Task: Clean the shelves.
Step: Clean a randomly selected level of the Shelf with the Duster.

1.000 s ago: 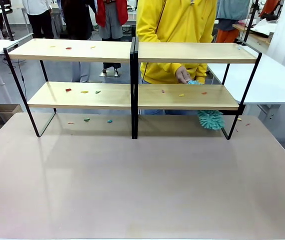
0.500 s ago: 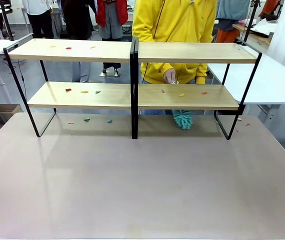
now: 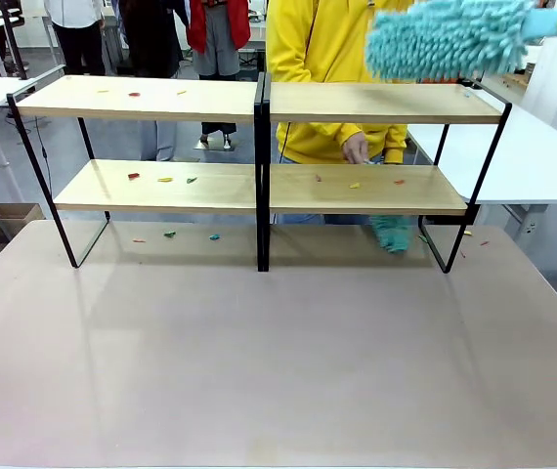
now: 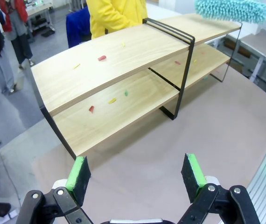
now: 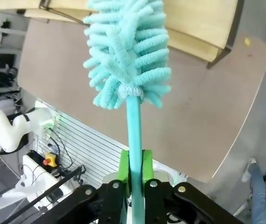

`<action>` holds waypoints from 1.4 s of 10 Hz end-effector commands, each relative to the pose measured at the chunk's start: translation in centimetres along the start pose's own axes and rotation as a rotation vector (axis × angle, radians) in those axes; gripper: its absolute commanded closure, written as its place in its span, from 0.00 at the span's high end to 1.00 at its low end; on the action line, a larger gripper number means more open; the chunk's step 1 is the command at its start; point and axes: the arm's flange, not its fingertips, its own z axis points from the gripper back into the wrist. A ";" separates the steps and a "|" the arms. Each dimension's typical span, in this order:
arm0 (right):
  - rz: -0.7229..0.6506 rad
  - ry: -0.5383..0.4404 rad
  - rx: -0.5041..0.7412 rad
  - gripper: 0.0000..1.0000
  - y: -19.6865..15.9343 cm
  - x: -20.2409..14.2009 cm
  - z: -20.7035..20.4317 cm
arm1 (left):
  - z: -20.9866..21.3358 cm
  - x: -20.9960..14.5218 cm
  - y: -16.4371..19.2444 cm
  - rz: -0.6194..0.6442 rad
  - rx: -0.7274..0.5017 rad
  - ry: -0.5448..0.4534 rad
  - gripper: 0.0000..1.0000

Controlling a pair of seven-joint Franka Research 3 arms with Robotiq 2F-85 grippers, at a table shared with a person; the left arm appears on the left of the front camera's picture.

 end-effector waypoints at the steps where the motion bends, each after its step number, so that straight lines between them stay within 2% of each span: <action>1: -0.049 -0.011 -0.063 0.12 0.2 1.1 -1.0 | 0.0 0.0 0.1 -0.007 -0.001 0.000 1.00; 2: -0.073 -0.017 -0.146 0.12 -0.1 1.4 -1.6 | 0.0 0.0 0.1 -0.007 -0.001 0.000 1.00; 4: -0.132 -0.010 -0.208 0.12 -1.0 1.6 -1.9 | 0.0 0.0 0.1 -0.007 -0.001 0.000 1.00; 6: -0.289 -0.003 -0.358 0.12 -1.6 1.0 -1.4 | 0.0 0.0 0.1 -0.007 -0.001 0.000 1.00; 8: -0.282 -0.019 -0.388 0.12 -1.7 0.5 -0.7 | 0.0 0.0 0.1 -0.007 -0.001 0.000 1.00; 10: -0.116 -0.151 -0.325 0.12 -1.1 0.1 -0.2 | 0.0 0.0 0.1 -0.007 -0.001 0.000 1.00; 11: -0.033 -0.177 -0.211 0.12 -0.7 -0.2 0.0 | 0.0 0.0 0.1 -0.007 -0.001 0.000 1.00; 14: 0.029 -0.113 0.091 0.12 -1.5 -0.7 1.1 | 0.0 0.0 0.1 -0.007 -0.001 0.000 1.00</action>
